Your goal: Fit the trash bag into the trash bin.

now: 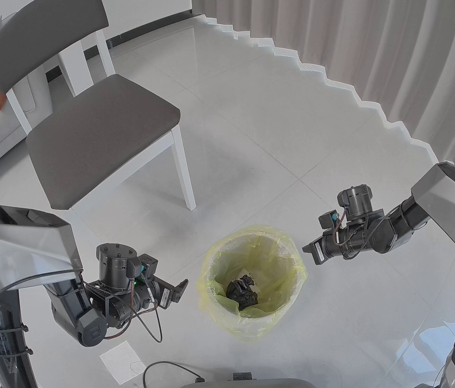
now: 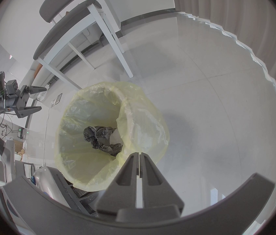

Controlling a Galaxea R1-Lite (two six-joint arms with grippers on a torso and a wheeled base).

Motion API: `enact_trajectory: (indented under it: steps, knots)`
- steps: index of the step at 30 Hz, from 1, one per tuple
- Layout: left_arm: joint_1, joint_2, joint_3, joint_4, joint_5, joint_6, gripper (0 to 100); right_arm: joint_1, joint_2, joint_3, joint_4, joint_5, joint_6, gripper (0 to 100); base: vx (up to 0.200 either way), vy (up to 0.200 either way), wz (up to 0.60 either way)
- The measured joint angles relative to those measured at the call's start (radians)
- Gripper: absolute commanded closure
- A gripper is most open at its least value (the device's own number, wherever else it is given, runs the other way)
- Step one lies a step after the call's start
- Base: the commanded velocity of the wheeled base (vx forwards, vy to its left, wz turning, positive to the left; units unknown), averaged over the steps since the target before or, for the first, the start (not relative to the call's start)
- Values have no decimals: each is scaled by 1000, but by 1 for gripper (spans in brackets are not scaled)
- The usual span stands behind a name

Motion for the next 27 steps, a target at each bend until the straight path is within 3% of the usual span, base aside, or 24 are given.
enact_trajectory:
  steps: [6,7,27]
  knots:
    - [-1,-2,2,0,0,-1,0,26,17,-73,4,31,3,100,0,0,0]
    - [-1,-2,2,1,0,-1,0,30,19,-80,5,32,-1,0,0,0,0]
    - [1,-5,8,-1,2,-3,0,30,114,-181,13,35,1,0,0,0,0]
